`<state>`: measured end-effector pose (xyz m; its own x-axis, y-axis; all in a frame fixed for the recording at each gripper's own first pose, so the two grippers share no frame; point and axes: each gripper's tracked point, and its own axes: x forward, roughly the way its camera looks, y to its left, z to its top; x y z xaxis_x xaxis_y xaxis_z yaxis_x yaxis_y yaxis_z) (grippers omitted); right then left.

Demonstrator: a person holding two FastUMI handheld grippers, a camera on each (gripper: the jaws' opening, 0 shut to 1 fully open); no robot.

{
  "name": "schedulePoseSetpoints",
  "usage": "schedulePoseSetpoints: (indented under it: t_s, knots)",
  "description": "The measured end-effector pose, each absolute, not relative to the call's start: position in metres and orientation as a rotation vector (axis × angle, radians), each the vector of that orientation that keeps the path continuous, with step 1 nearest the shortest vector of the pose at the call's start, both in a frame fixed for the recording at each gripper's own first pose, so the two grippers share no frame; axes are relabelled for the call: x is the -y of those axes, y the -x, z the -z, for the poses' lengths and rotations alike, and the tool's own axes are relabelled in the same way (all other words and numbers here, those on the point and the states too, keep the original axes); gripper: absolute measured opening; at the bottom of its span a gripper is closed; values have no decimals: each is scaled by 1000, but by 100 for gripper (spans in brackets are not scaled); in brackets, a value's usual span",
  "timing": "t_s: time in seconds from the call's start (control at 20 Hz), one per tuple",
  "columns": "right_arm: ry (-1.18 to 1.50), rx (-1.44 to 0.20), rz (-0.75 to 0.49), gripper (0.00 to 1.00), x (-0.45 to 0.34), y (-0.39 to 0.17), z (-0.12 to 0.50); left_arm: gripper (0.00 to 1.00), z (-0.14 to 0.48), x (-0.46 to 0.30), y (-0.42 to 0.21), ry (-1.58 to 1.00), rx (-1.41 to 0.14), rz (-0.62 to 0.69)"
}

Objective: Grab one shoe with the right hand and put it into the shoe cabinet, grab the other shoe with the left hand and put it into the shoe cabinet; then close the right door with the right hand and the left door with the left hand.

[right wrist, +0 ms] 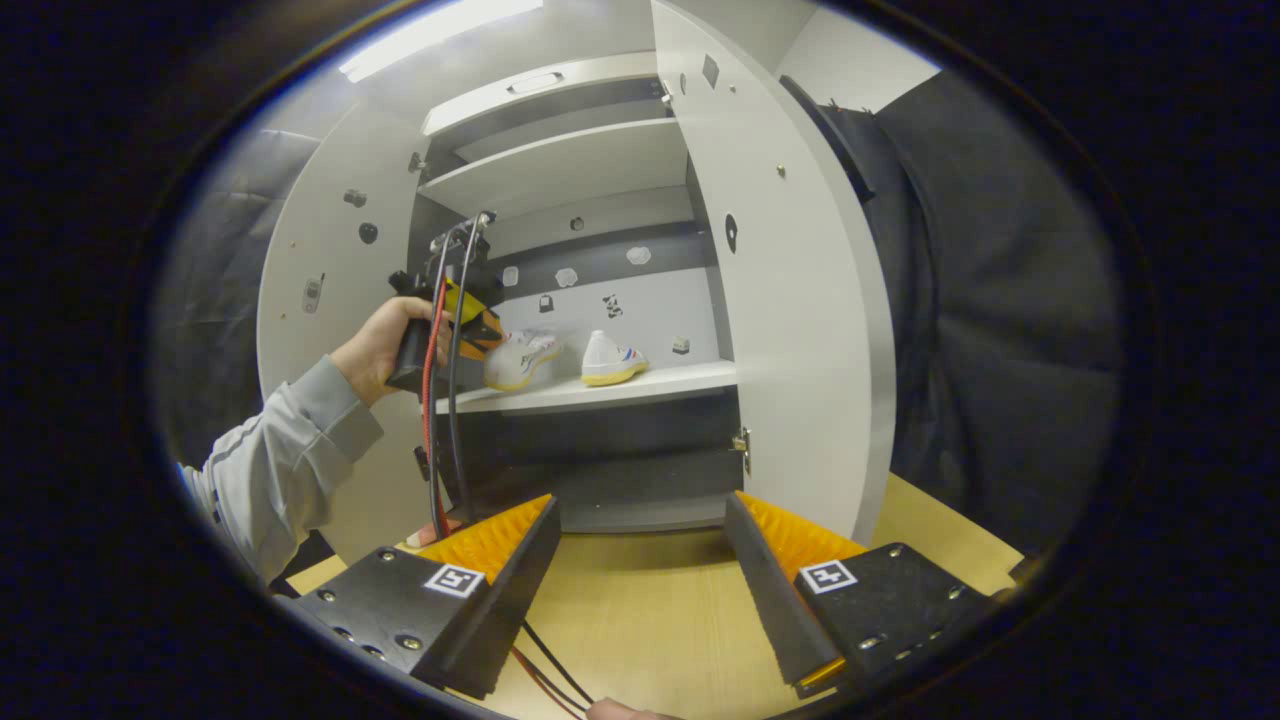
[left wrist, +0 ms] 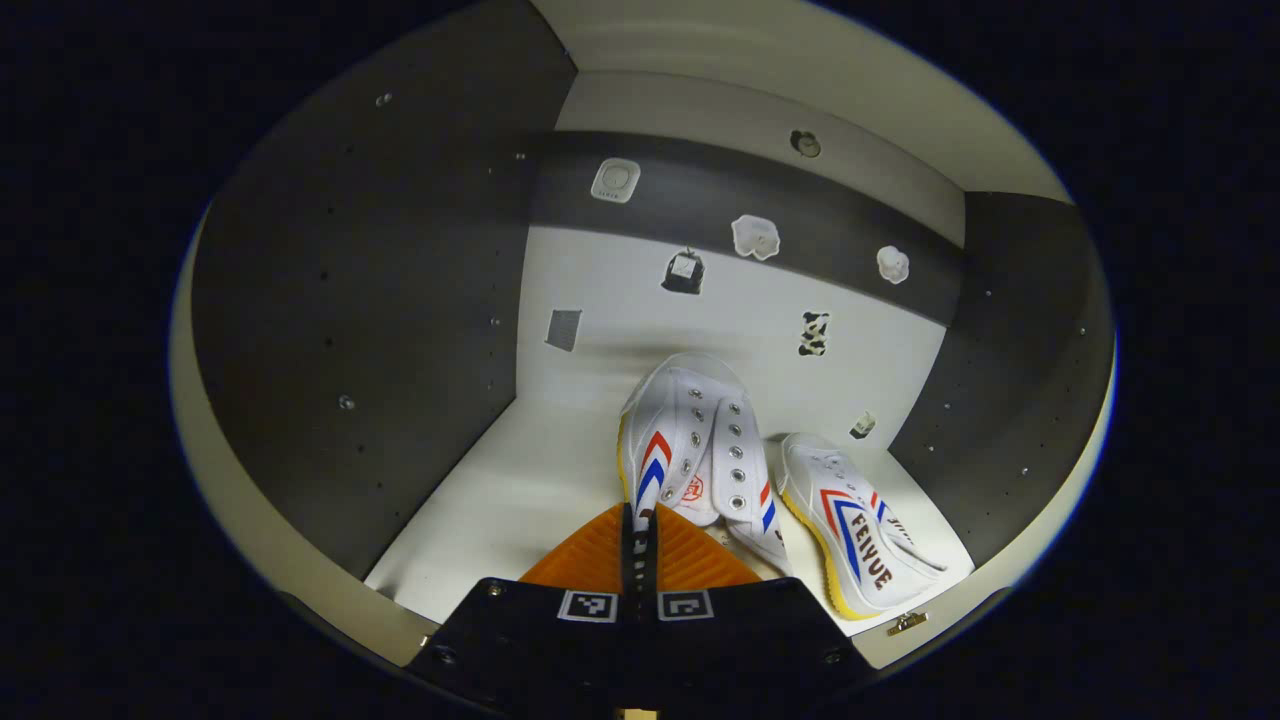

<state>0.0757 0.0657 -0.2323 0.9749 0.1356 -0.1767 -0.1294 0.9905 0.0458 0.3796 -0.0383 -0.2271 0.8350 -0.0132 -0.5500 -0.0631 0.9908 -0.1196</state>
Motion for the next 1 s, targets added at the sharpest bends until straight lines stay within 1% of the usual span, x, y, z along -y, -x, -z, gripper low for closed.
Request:
schedulePoseSetpoints:
  t_s: [0.15,0.3,0.45,0.55,0.6,0.65,0.7,0.75,0.8,0.85,0.9,0.95,1.0]
  knots:
    - [-36,-168,-127,99,-66,-70,228,1,236,35,-385,148,-594,-26]
    - [-46,-158,-106,98,-65,-70,225,1,237,37,-388,166,-591,1]
    - [-30,-156,-106,98,-65,-63,225,1,238,39,-386,128,-608,26]
    - [-29,-149,-93,98,-64,-56,222,5,236,41,-386,113,-611,30]
    - [-32,-142,-94,99,-66,-51,220,12,233,40,-389,87,-592,25]
    - [-29,-137,-96,98,-71,-41,216,12,228,37,-390,40,-583,16]
    - [-20,-131,-93,99,-72,-35,213,12,220,27,-394,-10,-542,-19]
    - [-9,-124,-89,99,-70,-27,213,11,216,26,-391,-34,-542,-25]
    - [3,-118,-84,98,-70,-20,213,7,213,30,-381,-28,-551,-19]
    - [13,-116,-74,98,-68,-14,212,15,209,29,-373,-26,-542,-18]
    - [15,-111,-64,99,-66,-10,211,33,204,34,-365,-23,-517,7]
    - [9,-103,-60,99,-65,-6,207,38,199,37,-355,-28,-492,17]
    - [6,-97,-61,99,-63,1,203,51,194,34,-344,-53,-465,10]
